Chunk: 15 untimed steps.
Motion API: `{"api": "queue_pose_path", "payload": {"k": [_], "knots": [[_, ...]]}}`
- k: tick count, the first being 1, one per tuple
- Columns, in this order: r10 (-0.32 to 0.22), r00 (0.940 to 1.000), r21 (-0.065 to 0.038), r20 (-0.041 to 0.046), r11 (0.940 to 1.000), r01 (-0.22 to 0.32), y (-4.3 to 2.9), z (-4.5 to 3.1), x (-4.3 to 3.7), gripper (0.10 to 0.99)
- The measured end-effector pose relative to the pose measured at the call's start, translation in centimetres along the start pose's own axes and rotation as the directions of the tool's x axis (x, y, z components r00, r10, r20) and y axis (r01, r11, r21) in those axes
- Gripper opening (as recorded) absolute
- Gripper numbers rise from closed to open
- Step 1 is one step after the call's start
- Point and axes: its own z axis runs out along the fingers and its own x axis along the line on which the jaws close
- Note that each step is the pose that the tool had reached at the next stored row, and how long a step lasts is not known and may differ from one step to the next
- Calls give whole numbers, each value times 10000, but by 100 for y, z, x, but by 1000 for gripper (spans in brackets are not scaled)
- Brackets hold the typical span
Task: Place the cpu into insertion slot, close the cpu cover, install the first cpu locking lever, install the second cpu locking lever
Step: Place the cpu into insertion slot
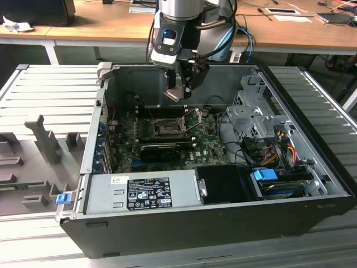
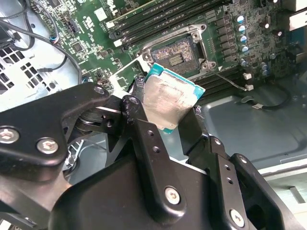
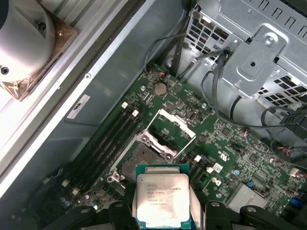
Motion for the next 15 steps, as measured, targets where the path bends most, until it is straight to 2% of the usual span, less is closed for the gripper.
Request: {"api": "queue_pose_path", "payload": {"k": [15], "knots": [[409,9992,-9,37,9992,-409,-1,5,0,529]]}}
